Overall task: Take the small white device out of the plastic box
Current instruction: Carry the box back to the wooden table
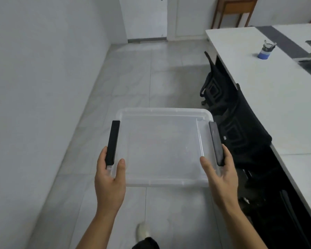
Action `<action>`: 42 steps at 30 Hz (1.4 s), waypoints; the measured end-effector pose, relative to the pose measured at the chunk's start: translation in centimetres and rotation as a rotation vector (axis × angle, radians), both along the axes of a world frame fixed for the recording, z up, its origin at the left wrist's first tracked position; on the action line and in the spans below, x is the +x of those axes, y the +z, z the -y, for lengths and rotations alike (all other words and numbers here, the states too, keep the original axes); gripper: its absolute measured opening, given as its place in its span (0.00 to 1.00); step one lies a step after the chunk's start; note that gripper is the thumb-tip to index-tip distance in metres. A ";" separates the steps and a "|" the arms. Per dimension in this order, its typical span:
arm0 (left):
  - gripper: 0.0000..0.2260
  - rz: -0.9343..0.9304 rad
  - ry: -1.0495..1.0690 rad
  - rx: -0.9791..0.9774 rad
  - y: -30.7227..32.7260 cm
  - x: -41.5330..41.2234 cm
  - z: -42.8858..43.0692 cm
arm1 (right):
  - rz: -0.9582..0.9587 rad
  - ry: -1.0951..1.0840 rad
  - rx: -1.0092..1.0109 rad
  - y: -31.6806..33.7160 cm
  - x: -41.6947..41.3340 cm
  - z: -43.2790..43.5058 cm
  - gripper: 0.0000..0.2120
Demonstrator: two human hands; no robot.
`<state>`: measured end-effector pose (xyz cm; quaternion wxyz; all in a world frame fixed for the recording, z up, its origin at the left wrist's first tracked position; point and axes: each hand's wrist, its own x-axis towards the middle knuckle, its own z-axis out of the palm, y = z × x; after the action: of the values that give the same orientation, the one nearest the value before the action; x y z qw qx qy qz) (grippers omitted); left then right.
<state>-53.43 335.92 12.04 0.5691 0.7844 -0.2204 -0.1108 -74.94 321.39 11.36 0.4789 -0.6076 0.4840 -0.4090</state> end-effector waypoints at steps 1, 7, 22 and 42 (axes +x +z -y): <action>0.25 -0.006 0.012 -0.009 -0.2 2.1 2.4 | -0.004 0.008 -0.003 0.0 2.3 2.6 0.40; 0.25 -0.053 0.006 -0.034 -2.8 15.8 18.9 | -0.041 -0.019 -0.032 -0.8 16.2 18.5 0.36; 0.25 -0.011 -0.292 0.011 -2.4 37.6 67.1 | 0.005 -0.328 0.040 -2.0 34.8 59.8 0.38; 0.25 -0.067 -0.213 -0.026 -1.6 69.8 122.5 | -0.027 -0.223 -0.017 -0.1 67.7 117.7 0.37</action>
<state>16.35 213.38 10.41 0.5712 0.7450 -0.2848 -0.1938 -7.21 203.73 11.28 0.4187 -0.5594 0.5516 -0.4557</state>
